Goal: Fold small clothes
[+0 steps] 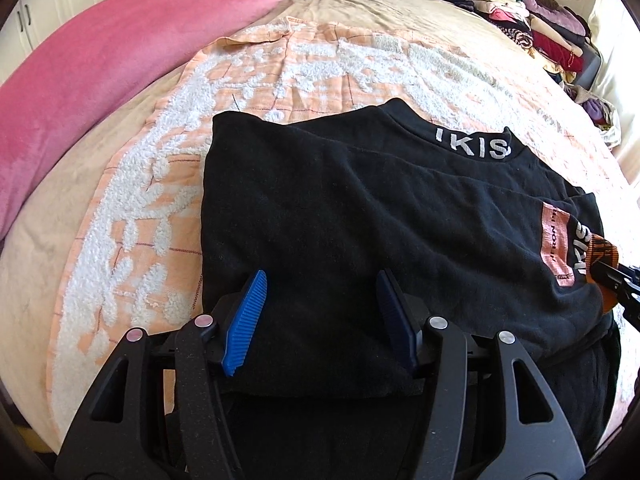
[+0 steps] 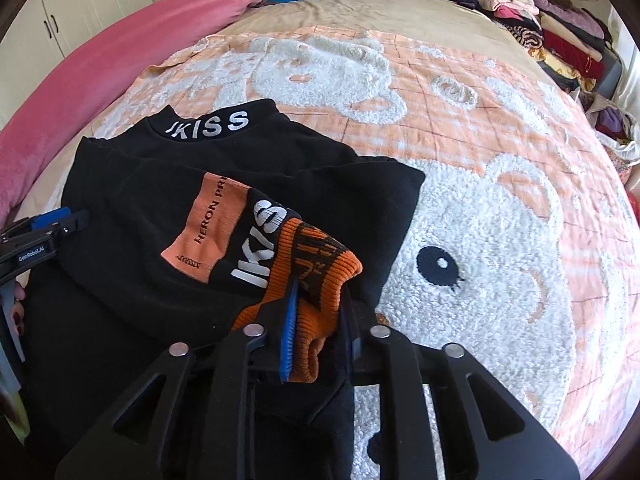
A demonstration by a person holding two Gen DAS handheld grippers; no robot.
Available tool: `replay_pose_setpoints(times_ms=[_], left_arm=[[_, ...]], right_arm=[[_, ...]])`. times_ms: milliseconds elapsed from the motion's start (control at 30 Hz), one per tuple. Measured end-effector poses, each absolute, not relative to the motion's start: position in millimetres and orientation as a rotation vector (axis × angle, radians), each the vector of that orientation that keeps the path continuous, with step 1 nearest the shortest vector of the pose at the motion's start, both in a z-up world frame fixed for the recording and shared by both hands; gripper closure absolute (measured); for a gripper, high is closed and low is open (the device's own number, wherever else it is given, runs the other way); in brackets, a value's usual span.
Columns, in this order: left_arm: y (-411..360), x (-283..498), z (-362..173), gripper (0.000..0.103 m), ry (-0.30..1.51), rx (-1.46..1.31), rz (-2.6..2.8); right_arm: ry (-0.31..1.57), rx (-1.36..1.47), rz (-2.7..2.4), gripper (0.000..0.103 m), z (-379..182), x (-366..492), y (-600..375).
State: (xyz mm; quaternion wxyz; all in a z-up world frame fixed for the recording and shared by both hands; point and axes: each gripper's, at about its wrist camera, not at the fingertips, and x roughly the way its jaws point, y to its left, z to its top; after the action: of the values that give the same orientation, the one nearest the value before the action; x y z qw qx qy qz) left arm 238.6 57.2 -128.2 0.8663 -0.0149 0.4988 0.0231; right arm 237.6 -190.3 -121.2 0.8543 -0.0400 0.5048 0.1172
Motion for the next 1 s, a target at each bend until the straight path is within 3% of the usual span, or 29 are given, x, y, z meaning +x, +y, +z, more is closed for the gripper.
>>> replay_pose_setpoints(times_ms=[167,300,733,933,1000], left_arm=[[55,229,-114,0.054,1.006,-0.032,0.04],[50,219,-108,0.051,0.987,0.0,0.036],[42,217,-125,0.043,1.004,0.078,0.047],[44,208,-106,0.041,0.97,0.06,0.029],[46,203,-94,0.04,0.944,0.057,0.022]], right_arm=[[0.985,-0.154,0.213,0.074,-100,232,-186],[0.912,-0.162,0.257,0.06,-85,225,-177],[1.046,-0.147,0.393,0.059,-129,228,-151],[1.017,0.005,0.43,0.052,-103,225,-171],[0.991,0.038,0.431,0.042,-90,221,-180]])
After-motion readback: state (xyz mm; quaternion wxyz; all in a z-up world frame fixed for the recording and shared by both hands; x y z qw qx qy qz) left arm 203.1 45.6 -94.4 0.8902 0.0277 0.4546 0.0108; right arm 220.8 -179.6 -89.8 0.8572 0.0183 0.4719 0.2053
